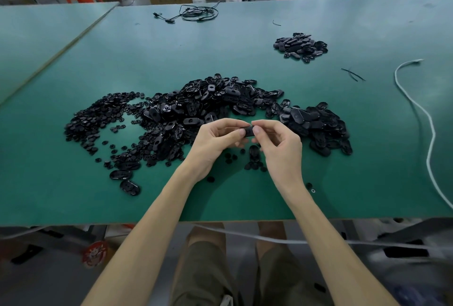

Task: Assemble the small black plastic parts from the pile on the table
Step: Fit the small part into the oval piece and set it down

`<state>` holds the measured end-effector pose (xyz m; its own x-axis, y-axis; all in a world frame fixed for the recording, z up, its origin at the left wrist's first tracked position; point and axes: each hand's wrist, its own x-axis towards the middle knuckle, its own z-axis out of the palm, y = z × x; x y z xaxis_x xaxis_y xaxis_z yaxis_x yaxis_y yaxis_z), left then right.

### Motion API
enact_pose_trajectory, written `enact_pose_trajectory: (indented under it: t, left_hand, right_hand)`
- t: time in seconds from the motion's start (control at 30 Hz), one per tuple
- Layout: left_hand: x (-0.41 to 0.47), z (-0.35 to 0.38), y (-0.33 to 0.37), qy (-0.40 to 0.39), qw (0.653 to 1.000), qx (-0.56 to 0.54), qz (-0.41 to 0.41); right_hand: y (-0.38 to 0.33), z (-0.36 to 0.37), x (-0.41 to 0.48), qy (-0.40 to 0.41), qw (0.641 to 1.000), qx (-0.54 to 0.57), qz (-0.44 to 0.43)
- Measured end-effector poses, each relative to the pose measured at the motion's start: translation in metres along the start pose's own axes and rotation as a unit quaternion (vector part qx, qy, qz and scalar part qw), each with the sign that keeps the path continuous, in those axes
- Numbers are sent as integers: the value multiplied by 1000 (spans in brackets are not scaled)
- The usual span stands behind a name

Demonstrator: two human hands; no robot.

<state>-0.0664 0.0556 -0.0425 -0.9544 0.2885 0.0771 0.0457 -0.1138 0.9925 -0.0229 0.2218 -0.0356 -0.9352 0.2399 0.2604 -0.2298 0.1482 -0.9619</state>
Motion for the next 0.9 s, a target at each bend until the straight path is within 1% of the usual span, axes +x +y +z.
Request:
enact_pose_trajectory:
  t: [0.4,0.9]
  left_hand:
    - [-1,1,3,-4,1000,11,0]
    - [-3,1,6,-11,1000,17,-6]
  right_hand:
    - [0,-1,2,-22,999,23,2]
    - [2,-2,2,-38,999,9,3]
